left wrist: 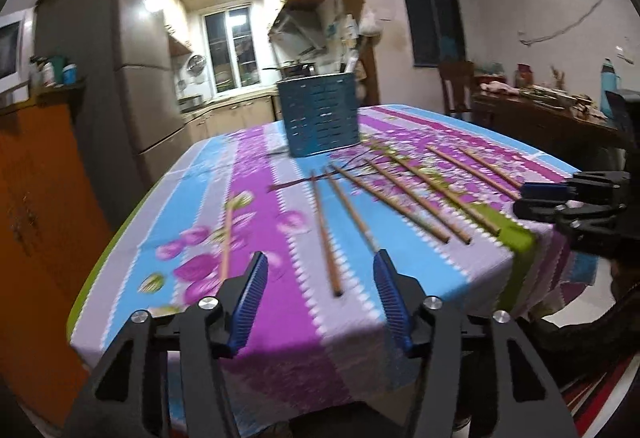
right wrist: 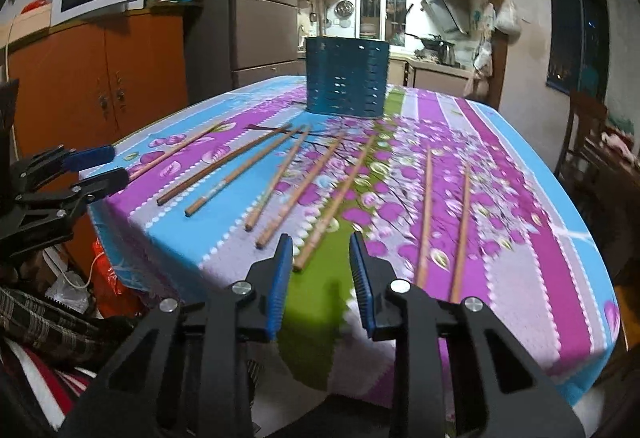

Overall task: Organize utensils
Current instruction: 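Move both tools back down toward the remaining chopsticks, then close the left tool on a chopstick while the right tool grasps another chopstick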

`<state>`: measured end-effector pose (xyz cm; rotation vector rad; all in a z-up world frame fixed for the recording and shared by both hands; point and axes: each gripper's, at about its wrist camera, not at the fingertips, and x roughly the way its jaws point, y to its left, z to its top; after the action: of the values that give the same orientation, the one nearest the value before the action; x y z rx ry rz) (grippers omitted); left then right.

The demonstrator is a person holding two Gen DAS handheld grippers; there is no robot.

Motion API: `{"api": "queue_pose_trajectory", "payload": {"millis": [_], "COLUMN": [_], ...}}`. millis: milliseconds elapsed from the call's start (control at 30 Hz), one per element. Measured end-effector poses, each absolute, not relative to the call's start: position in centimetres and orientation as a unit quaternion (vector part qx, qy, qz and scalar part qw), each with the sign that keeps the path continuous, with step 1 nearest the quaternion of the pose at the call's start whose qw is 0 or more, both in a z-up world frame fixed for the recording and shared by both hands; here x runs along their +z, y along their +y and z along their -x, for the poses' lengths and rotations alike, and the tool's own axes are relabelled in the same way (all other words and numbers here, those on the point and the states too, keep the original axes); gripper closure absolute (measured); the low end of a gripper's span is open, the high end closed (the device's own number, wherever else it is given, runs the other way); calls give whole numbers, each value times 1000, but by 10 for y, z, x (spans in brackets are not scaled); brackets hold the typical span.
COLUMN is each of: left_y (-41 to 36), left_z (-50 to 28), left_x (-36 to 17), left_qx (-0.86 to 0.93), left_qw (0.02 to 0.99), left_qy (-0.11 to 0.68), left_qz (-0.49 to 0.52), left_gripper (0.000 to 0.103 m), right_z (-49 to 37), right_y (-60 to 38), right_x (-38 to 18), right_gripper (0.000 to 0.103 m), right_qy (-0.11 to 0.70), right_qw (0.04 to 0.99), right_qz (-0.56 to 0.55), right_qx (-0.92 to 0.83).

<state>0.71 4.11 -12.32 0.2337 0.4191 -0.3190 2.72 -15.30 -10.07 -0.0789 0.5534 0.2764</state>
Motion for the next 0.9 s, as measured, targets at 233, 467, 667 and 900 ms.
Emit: {"api": "queue_pose_trajectory", "payload": {"millis": [233, 467, 667, 900], "left_y": [12, 2, -7, -4], "left_z": [-9, -17, -22, -24], "left_x": [-131, -139, -145, -148], "left_qx": [-187, -194, -198, -188], "left_qw": [947, 943, 939, 943], "left_qy": [211, 225, 227, 221], "left_qz": [-153, -151, -164, -166], "left_gripper": [48, 53, 53, 60], "right_z": [-34, -28, -28, -37], "right_y": [-151, -140, -116, -94], "right_x": [-106, -104, -99, -94], "right_gripper": [75, 75, 75, 89], "right_qy": [283, 269, 250, 241], "right_qw": [950, 950, 948, 945], "right_qz": [36, 52, 84, 122], "right_qx": [129, 152, 178, 185]}}
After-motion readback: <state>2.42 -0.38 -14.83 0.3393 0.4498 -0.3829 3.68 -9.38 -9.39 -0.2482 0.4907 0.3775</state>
